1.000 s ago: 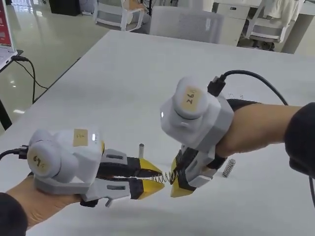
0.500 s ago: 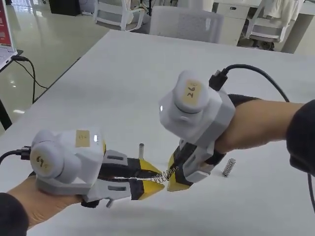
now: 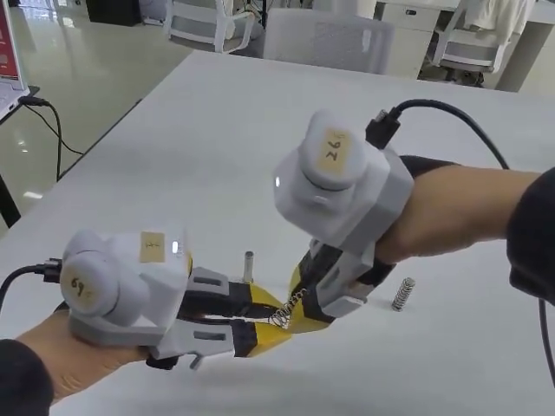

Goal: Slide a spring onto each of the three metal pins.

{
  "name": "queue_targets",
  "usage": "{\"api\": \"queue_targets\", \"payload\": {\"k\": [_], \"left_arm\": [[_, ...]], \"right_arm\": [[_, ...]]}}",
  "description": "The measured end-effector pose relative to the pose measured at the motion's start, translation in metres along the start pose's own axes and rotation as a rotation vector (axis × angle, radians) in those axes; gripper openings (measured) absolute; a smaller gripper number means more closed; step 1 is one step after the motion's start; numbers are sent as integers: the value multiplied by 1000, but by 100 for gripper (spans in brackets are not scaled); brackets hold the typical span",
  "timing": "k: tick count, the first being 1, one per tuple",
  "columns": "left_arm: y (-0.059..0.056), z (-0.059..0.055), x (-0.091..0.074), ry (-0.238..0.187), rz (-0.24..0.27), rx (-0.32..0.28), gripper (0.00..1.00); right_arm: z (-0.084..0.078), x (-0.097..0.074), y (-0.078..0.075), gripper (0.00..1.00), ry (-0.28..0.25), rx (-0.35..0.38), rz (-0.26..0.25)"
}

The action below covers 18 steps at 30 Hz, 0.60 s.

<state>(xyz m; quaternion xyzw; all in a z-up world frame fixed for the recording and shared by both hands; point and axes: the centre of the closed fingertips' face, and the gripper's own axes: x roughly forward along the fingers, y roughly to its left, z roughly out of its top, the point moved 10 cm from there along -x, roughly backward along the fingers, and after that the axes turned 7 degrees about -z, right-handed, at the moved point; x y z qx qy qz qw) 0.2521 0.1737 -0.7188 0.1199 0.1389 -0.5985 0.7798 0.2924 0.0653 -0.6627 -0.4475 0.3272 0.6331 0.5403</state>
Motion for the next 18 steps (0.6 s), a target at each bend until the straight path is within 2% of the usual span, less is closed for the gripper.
{"api": "queue_targets", "payload": {"k": [18], "left_arm": [[0,-1,3,-20,-6,-26,8]], "right_arm": [[8,-4,1,13,-10,-16,-10]]}}
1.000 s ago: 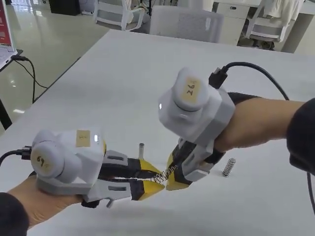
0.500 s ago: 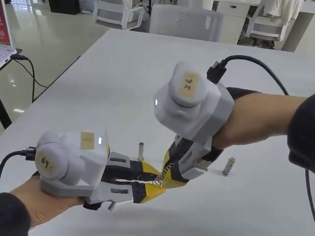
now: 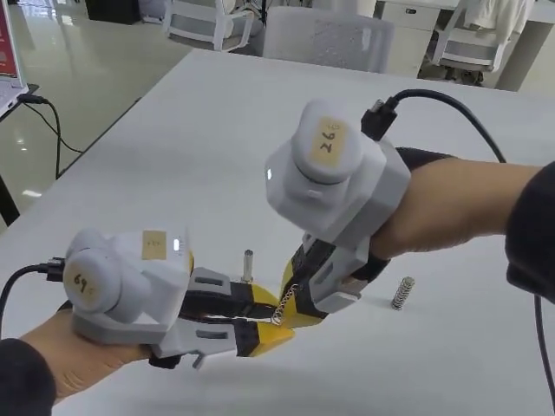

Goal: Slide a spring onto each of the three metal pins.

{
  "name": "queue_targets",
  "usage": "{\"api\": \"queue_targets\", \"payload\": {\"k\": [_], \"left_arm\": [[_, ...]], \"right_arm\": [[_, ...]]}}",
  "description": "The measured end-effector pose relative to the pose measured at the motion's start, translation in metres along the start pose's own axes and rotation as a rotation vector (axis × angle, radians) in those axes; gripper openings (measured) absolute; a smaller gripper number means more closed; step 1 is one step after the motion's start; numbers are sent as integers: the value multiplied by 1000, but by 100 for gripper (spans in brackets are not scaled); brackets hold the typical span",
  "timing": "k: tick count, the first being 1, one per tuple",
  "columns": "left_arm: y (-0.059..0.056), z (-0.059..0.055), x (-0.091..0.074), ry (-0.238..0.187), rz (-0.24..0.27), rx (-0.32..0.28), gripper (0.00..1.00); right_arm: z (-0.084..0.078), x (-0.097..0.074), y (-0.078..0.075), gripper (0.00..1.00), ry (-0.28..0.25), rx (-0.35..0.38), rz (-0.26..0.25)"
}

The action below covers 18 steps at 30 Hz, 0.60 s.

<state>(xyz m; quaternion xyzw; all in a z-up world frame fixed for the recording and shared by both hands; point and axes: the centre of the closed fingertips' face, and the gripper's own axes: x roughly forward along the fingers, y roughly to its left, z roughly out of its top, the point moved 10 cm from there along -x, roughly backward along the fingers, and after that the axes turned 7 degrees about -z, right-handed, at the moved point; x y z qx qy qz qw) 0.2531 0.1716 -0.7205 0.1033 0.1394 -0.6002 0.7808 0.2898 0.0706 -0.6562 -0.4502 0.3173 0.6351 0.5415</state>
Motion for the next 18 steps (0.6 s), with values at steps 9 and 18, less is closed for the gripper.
{"api": "queue_targets", "payload": {"k": [9,18], "left_arm": [[0,-1,1,-3,-4,-13,8],[1,-2,1,-6,-6,-19,8]], "right_arm": [[1,-1,0,13,1,0,-4],[5,0,1,13,-4,-9,-7]]}}
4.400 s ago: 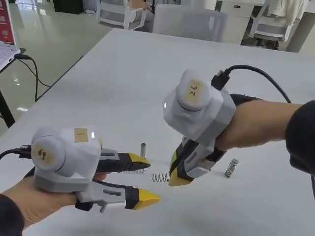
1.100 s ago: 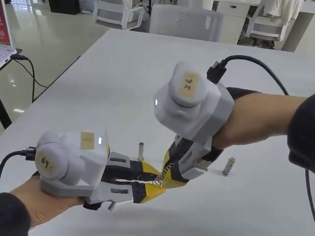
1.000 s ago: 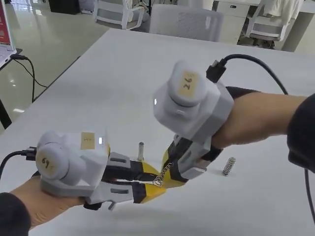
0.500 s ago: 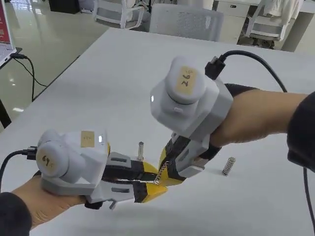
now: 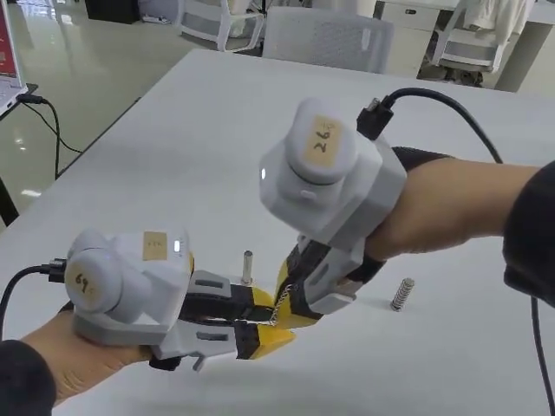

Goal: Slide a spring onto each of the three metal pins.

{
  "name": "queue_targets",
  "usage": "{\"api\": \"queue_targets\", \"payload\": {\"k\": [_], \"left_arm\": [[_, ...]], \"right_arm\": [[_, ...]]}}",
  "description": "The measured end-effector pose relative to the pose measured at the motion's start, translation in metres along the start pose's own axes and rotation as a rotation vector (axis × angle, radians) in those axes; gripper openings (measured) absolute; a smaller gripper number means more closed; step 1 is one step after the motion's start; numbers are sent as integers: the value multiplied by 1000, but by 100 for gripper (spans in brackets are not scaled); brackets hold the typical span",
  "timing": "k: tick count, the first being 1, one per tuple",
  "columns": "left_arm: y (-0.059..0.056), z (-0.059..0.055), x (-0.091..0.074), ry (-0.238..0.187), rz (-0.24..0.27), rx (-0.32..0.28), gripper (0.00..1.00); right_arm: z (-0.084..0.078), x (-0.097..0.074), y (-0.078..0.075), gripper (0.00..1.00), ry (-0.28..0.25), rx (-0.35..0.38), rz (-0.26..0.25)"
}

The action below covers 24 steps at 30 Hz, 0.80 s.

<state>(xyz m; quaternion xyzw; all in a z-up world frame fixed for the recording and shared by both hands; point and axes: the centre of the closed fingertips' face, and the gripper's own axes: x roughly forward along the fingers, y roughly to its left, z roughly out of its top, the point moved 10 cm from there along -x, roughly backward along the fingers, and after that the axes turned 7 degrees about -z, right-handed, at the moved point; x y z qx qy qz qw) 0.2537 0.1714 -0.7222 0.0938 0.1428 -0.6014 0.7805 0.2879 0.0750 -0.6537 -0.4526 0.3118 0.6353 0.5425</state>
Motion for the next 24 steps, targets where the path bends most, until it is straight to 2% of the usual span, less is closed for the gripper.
{"api": "queue_targets", "payload": {"k": [12,24], "left_arm": [[1,-3,1,14,0,-8,10],[5,-6,-7,4,33,-43,16]], "right_arm": [[-2,1,-2,13,10,5,-2],[-16,-5,-17,13,30,42,-31]]}}
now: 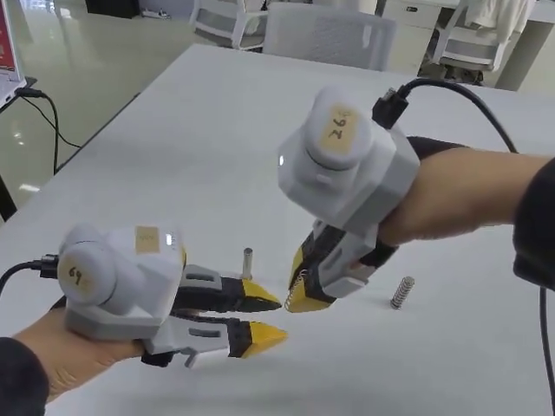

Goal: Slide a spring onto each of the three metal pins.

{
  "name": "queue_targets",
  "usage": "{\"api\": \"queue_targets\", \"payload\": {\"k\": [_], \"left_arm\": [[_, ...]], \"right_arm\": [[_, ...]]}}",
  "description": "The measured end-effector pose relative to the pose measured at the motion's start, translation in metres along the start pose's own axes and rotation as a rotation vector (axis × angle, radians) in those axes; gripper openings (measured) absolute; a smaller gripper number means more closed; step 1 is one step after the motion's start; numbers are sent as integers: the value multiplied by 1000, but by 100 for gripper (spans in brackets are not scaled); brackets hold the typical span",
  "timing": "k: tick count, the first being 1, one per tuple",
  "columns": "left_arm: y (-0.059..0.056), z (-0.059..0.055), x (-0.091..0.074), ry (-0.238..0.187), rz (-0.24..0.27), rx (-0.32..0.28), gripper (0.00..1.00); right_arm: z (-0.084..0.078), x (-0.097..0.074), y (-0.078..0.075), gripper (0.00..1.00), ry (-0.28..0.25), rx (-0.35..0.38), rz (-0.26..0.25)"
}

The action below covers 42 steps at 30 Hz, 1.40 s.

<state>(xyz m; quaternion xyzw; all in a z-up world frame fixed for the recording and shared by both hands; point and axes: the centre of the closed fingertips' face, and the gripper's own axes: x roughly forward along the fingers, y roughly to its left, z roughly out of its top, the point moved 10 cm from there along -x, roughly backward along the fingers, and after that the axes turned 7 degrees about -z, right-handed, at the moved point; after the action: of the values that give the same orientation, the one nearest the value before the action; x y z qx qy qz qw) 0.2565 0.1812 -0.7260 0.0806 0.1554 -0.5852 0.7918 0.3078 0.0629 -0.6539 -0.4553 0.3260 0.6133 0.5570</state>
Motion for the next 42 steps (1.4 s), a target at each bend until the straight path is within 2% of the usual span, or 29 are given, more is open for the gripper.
{"api": "queue_targets", "payload": {"k": [14,21,32,42], "left_arm": [[5,-5,-9,0,49,-54,34],[9,-10,-16,3,101,-80,48],[14,-15,-29,0,165,-108,61],[19,-19,-37,-2,207,-125,69]], "right_arm": [[-13,-5,-14,13,10,38,-29],[-17,-6,-18,13,18,51,-36],[-22,-6,-27,13,33,66,-52],[-28,-10,-38,13,41,80,-74]]}}
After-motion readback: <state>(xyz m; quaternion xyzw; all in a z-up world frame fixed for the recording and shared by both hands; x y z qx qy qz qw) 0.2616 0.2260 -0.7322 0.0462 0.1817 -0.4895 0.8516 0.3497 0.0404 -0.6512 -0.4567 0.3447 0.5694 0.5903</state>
